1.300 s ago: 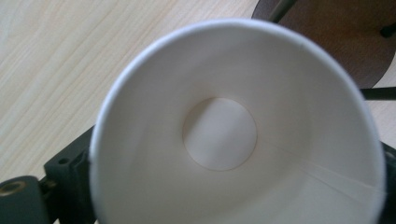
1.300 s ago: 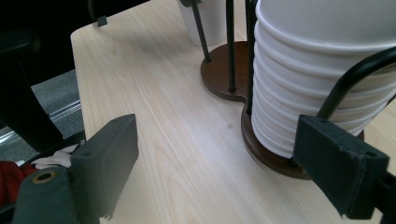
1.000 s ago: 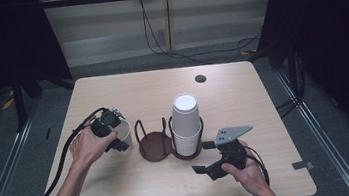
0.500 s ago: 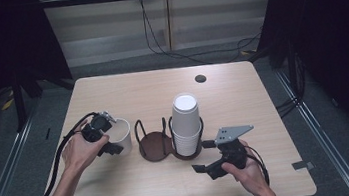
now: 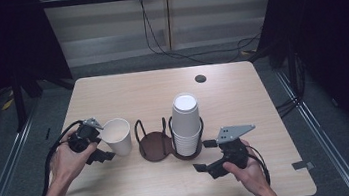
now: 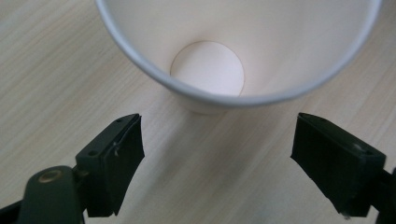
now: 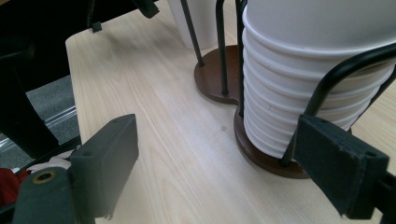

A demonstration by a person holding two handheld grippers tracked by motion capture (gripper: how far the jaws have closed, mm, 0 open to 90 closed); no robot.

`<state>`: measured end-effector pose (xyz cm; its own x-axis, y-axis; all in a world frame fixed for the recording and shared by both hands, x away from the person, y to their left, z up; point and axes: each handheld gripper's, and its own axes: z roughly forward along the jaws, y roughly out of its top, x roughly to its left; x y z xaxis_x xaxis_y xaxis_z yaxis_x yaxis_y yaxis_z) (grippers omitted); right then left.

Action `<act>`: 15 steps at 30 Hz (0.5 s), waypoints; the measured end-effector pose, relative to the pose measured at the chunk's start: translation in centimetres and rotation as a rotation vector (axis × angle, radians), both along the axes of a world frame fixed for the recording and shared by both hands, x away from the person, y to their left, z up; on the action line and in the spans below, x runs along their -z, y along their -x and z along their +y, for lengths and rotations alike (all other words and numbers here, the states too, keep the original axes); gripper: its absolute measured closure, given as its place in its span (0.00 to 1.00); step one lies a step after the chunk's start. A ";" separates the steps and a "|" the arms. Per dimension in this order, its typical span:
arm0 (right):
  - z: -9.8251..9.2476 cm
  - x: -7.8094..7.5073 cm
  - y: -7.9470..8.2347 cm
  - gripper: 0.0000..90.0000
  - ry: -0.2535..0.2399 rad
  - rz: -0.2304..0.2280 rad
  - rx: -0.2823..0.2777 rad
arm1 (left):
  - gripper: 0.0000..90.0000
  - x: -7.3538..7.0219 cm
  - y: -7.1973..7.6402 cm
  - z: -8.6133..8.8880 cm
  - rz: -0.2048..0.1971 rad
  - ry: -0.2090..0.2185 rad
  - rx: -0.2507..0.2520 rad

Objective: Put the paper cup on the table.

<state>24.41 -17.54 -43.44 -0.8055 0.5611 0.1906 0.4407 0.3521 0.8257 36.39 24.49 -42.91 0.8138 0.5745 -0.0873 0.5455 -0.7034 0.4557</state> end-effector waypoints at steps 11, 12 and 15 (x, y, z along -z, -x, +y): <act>-0.2 0.0 0.0 0.16 -0.001 -0.003 0.007 | 0.23 0.1 2.3 1.6 -0.080 0.137 -0.056; -0.3 -0.1 0.0 0.16 -0.004 -0.005 0.012 | 0.24 0.1 2.9 1.9 -0.100 0.173 -0.077; -0.4 -0.1 0.0 0.16 -0.004 -0.004 0.016 | 0.24 0.1 3.4 2.2 -0.113 0.214 -0.081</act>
<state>24.43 -17.94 -43.37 -0.7970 0.5735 0.1896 0.4429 0.3413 0.8291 33.00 26.68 -43.01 0.7771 0.6168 -0.1249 0.5335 -0.5403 0.6507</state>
